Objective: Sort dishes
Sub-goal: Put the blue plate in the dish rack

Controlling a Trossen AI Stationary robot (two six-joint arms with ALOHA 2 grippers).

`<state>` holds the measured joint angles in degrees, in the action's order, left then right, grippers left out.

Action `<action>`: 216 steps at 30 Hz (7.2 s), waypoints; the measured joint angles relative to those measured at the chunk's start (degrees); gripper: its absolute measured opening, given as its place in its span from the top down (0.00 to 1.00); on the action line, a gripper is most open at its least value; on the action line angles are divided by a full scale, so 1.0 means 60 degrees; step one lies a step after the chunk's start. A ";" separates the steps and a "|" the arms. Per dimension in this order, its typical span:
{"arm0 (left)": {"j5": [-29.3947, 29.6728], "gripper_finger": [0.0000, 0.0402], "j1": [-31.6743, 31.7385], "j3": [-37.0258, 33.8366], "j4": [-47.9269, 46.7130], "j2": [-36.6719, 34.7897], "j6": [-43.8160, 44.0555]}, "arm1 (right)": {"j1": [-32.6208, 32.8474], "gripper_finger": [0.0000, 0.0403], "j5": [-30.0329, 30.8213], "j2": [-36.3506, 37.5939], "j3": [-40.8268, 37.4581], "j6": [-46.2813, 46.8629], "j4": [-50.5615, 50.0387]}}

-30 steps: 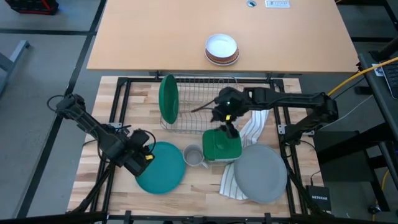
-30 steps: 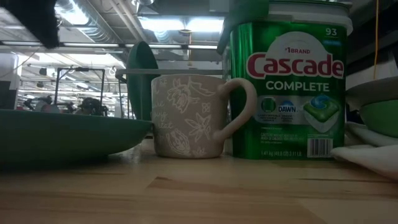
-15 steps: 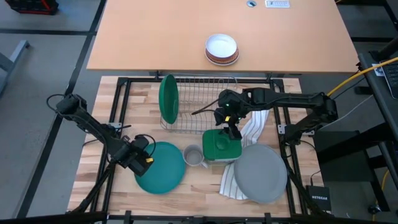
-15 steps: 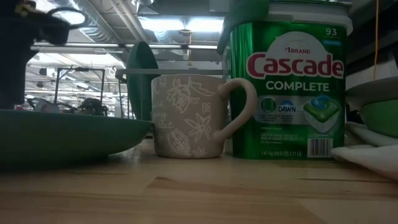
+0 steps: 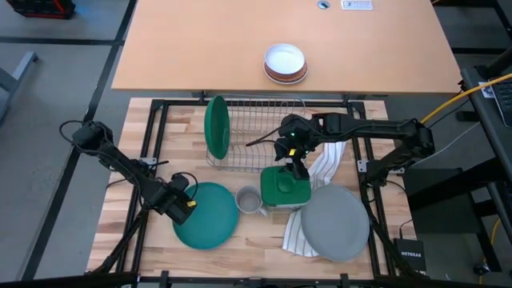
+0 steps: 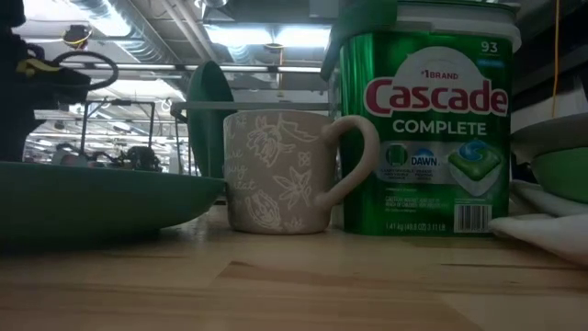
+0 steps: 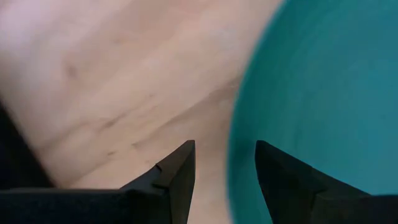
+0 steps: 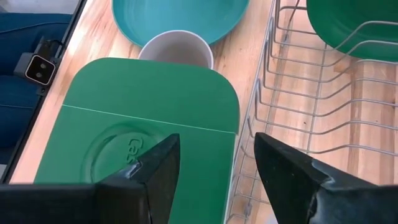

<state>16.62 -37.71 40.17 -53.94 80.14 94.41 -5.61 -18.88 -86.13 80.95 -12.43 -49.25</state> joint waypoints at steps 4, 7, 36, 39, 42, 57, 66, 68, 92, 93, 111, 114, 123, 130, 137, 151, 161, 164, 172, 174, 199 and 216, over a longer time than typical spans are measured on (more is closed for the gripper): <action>-0.0025 0.62 0.0000 -0.0326 0.1102 0.0000 -0.0094 | -0.0001 0.48 0.0049 0.0000 0.0000 -0.0004 -0.0004; -0.0029 0.66 -0.0001 -0.0401 0.1410 0.0000 -0.0287 | -0.0004 0.48 0.0055 0.0000 0.0000 -0.0005 -0.0004; 0.1676 1.00 -0.0025 0.4157 -0.4514 -0.0040 -0.1609 | -0.0004 0.48 0.1173 -0.0226 0.0000 0.0926 0.3206; 0.2624 1.00 -0.0024 0.4969 -0.5517 -0.0036 -0.1663 | -0.0007 0.48 0.1223 -0.0476 0.0000 0.1035 0.3506; 0.3150 1.00 -0.0025 0.5548 -0.6073 -0.0036 -0.1600 | -0.0006 0.48 0.1221 -0.0728 0.0000 0.1038 0.3940; 0.4402 1.00 0.0471 0.6462 -0.6013 -0.0106 -0.2857 | 0.0071 0.48 0.0914 -0.1378 -0.0007 0.2104 0.5821; 0.4648 1.00 0.1318 0.6505 -0.6013 -0.0106 -0.3386 | 0.0138 0.48 0.0973 -0.2075 -0.0007 0.2269 0.6061; 0.4685 1.00 0.1459 0.6505 -0.5969 -0.0106 -0.3561 | 0.0131 0.48 0.1064 -0.2209 -0.0007 0.2268 0.6065; 0.4483 0.87 0.1589 0.7706 -0.5791 -0.0113 -0.5119 | 0.0120 0.94 0.2609 -0.2317 -0.0007 0.1491 0.6706; 0.4410 0.85 0.1596 0.7792 -0.5785 -0.0113 -0.5291 | 0.0120 0.94 0.2611 -0.2317 -0.0007 0.1483 0.6719; 0.4079 0.74 0.1596 1.0145 -0.5827 -0.0507 -0.7862 | 0.0141 0.98 0.2427 -0.2313 0.0004 0.0627 0.7286; 0.4478 0.76 0.1592 1.0156 -0.5930 -0.0827 -0.8090 | 0.0127 0.98 0.2466 -0.2267 0.0004 0.0438 0.7335; 0.7062 0.79 0.0634 0.9321 -0.5951 -0.2175 -0.8595 | 0.0119 0.98 0.2566 -0.1531 0.0363 -0.1308 0.7624; 0.8402 0.79 -0.0279 0.6326 -0.5088 -0.3351 -0.7079 | -0.0153 0.98 0.2508 -0.0873 0.1054 -0.2699 0.7395; 0.8680 0.79 -0.0595 0.2555 -0.1966 -0.4300 -0.6016 | -0.1139 0.98 0.2403 -0.0407 0.1673 -0.3769 0.7202; 0.6216 0.79 0.0430 -0.0804 0.6944 -0.5207 -1.1632 | -0.4271 0.98 -0.1605 -0.0762 0.1880 -0.4054 0.7270; 0.0774 0.79 0.3344 -0.2023 1.0606 -0.5890 -1.5526 | -0.4413 0.98 -0.2421 -0.1724 0.1865 -0.5403 0.7746; -0.0222 0.79 0.4019 -0.2225 1.0590 -0.6184 -1.5447 | -0.4339 0.98 -0.2476 -0.1884 0.1865 -0.6057 0.7775; -0.1760 0.79 0.4833 -0.2416 1.0587 -0.6847 -1.6143 | -0.3989 0.98 -0.3195 -0.2241 0.1865 -0.8788 0.7719; -0.2008 0.79 0.4934 -0.2416 1.0583 -0.6940 -1.6540 | -0.3931 0.98 -0.3229 -0.2362 0.1865 -0.9163 0.7714; -0.2353 0.79 0.5304 -0.2416 1.0296 -0.6947 -1.6951 | -0.4082 0.98 -0.3789 -0.3191 0.1865 -0.9990 0.8673; -0.2350 0.79 0.5307 -0.2416 1.0325 -0.6950 -1.6855 | -0.4444 0.98 -0.5138 -0.3654 0.1894 -1.0016 0.8899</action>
<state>2.52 -5.87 25.67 8.01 38.44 -6.71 -32.27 -49.70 -108.05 92.31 -72.52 4.14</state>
